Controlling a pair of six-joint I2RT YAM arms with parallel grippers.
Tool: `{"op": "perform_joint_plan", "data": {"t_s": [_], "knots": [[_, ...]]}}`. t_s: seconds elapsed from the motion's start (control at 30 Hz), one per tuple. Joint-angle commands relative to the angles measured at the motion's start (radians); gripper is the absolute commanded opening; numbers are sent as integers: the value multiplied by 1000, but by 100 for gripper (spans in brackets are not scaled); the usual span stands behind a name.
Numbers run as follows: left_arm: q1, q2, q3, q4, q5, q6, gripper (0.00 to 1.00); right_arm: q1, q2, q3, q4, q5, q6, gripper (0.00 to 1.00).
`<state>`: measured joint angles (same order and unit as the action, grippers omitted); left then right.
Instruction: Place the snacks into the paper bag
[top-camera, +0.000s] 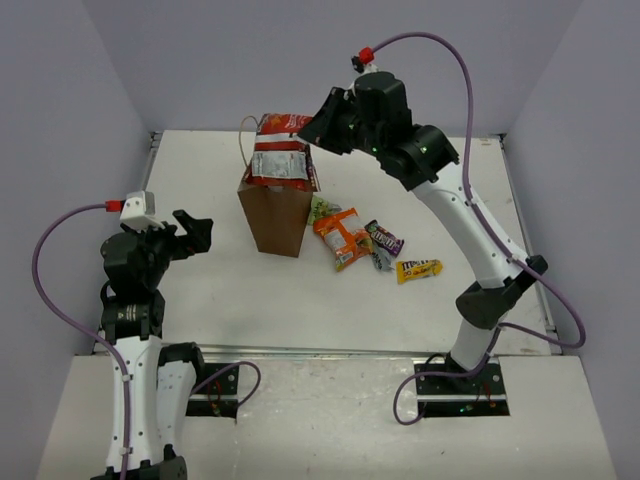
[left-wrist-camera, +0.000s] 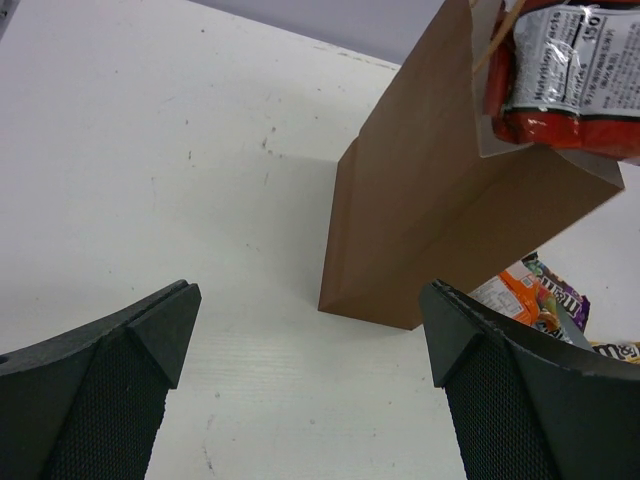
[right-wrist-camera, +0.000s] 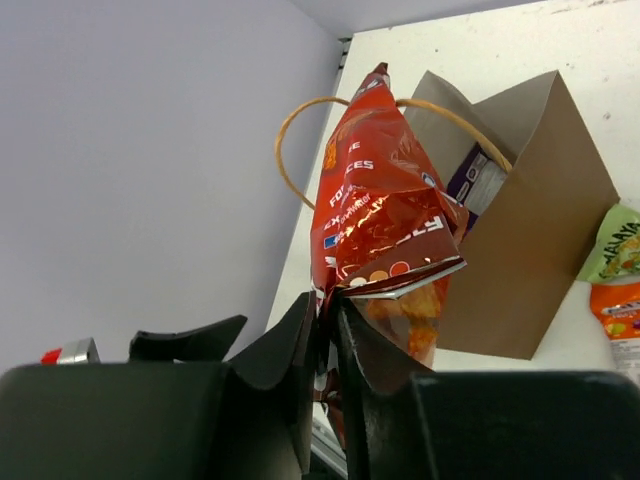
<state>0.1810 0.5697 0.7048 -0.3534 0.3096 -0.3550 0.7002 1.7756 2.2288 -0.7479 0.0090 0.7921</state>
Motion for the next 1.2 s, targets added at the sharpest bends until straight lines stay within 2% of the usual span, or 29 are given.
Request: {"op": "perform_joint_plan", "data": {"t_s": [0.0, 0.1, 0.13, 0.2, 0.27, 0.3, 0.37, 0.4, 0.57, 0.67, 0.7, 0.77, 0.8, 0.83, 0.9, 0.97, 1.0, 1.03, 1.07, 1.17], "knots": [[6, -7, -5, 30, -9, 16, 100, 4, 33, 72, 27, -3, 16, 31], [5, -5, -5, 30, -9, 16, 100, 4, 44, 83, 41, -3, 16, 43], [6, -5, -5, 30, -9, 16, 100, 4, 41, 83, 47, -3, 18, 52], [6, -4, -4, 28, -7, 16, 100, 4, 25, 80, 62, -3, 16, 52], [5, -5, -5, 28, -7, 16, 100, 5, 4, 69, 71, -3, 12, 43], [5, -5, -5, 28, -7, 16, 100, 5, -5, 63, 79, 3, 9, 32], [5, -5, -5, 30, -7, 16, 100, 5, -21, 48, 82, 14, 2, 19], [5, -5, -5, 30, -9, 16, 100, 5, -33, 43, 81, 20, 1, 9], [6, -1, -5, 31, -6, 16, 100, 7, -53, 29, 99, 8, -1, 9], [3, -2, -4, 30, -9, 14, 100, 5, -59, 22, 130, -36, -1, 37], [6, -4, -5, 30, -10, 14, 100, 5, -64, 22, 124, -38, -13, 52], [5, -7, -5, 30, -17, 14, 100, 4, -96, -4, 104, -9, -33, 60], [5, -10, -5, 30, -17, 14, 100, 2, -120, -33, 102, 27, -66, 70], [5, -11, -5, 30, -17, 14, 100, -1, -183, -125, 102, 57, -79, 74], [5, -11, -4, 30, -17, 14, 100, -45, -255, -252, 111, 40, -94, 77], [6, -11, -5, 30, -17, 14, 100, -137, -370, -520, 149, -26, -88, 78], [5, -10, -5, 28, -17, 14, 100, -166, -410, -619, 218, -85, -91, 78], [5, -11, -4, 28, -15, 14, 100, -197, -444, -822, 255, -105, -90, 78], [5, -11, -4, 28, -15, 14, 100, -237, -496, -916, 324, -125, -91, 78], [5, -14, -5, 30, -10, 13, 100, -242, -510, -1165, 376, -135, -97, 78]]}}
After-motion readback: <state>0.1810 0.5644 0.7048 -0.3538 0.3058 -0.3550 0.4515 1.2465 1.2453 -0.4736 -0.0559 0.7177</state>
